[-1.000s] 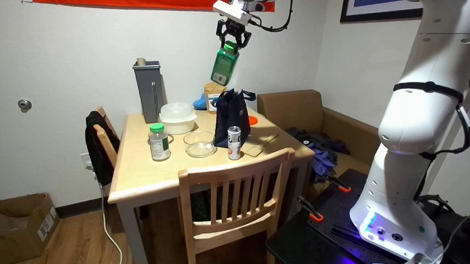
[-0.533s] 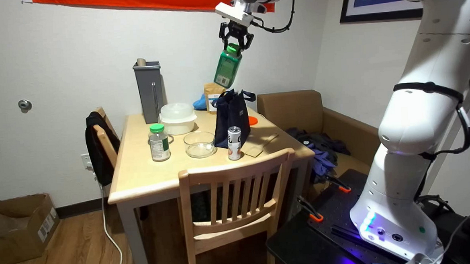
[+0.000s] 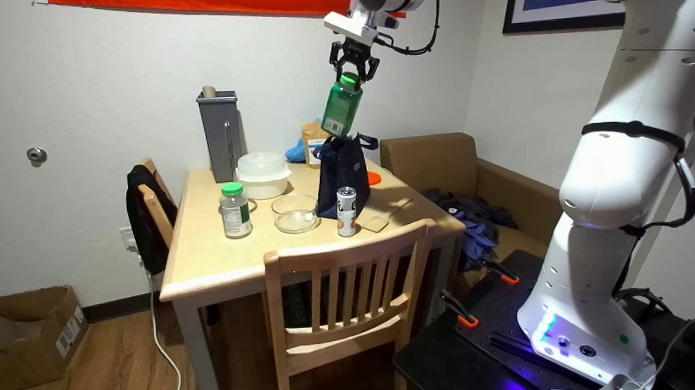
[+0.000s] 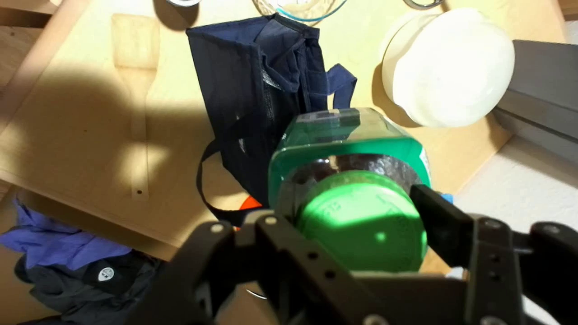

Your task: Put the green bottle in the bag

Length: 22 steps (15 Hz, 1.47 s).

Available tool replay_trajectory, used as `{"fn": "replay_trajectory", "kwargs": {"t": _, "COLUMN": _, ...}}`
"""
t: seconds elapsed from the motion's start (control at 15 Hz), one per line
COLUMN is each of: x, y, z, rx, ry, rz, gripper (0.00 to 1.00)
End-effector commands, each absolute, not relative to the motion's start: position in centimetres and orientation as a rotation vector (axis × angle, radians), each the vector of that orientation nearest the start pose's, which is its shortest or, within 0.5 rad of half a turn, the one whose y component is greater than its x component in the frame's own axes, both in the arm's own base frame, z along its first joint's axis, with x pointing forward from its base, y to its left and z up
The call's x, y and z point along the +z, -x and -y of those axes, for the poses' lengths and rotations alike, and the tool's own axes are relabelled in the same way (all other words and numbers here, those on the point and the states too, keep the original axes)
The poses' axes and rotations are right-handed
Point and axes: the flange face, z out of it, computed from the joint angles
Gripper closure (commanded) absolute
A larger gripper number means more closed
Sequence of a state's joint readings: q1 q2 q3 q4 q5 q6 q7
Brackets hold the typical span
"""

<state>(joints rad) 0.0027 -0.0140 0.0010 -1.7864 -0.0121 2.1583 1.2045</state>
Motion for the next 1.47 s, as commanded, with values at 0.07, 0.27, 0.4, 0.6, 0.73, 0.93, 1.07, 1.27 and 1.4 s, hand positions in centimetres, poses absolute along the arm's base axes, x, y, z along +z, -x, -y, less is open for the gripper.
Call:
{"fn": "replay_trajectory", "kwargs": {"t": 0.07, "x": 58.1, "y": -58.1, "z": 0.8, "rx": -0.406, "ry": 2.337, "rz": -1.676, "gripper": 0.59}}
{"fn": "replay_trajectory", "kwargs": {"t": 0.27, "x": 57.2, "y": -57.8, "z": 1.6, "rx": -0.377, "ry": 2.319, "rz": -1.707, "gripper": 0.59}}
{"fn": "replay_trajectory", "kwargs": {"t": 0.4, "x": 56.9, "y": -57.5, "z": 2.3, "rx": -0.369, "ry": 2.312, "rz": -1.728, "gripper": 0.59}}
{"fn": "replay_trajectory", "kwargs": {"t": 0.6, "x": 56.4, "y": -57.2, "z": 3.1, "rx": -0.36, "ry": 2.31, "rz": -1.751, "gripper": 0.59}}
{"fn": "replay_trajectory", "kwargs": {"t": 0.73, "x": 55.8, "y": -57.3, "z": 3.3, "rx": -0.342, "ry": 2.317, "rz": -1.763, "gripper": 0.59}}
{"fn": "replay_trajectory", "kwargs": {"t": 0.93, "x": 54.5, "y": -57.5, "z": 3.5, "rx": -0.31, "ry": 2.334, "rz": -1.779, "gripper": 0.59}}
{"fn": "replay_trajectory", "kwargs": {"t": 1.07, "x": 53.2, "y": -57.8, "z": 3.5, "rx": -0.269, "ry": 2.35, "rz": -1.786, "gripper": 0.59}}
{"fn": "replay_trajectory", "kwargs": {"t": 1.27, "x": 51.3, "y": -58.5, "z": 3.4, "rx": -0.21, "ry": 2.368, "rz": -1.793, "gripper": 0.59}}
{"fn": "replay_trajectory", "kwargs": {"t": 1.4, "x": 50.5, "y": -59.1, "z": 3.2, "rx": -0.185, "ry": 2.372, "rz": -1.791, "gripper": 0.59}}
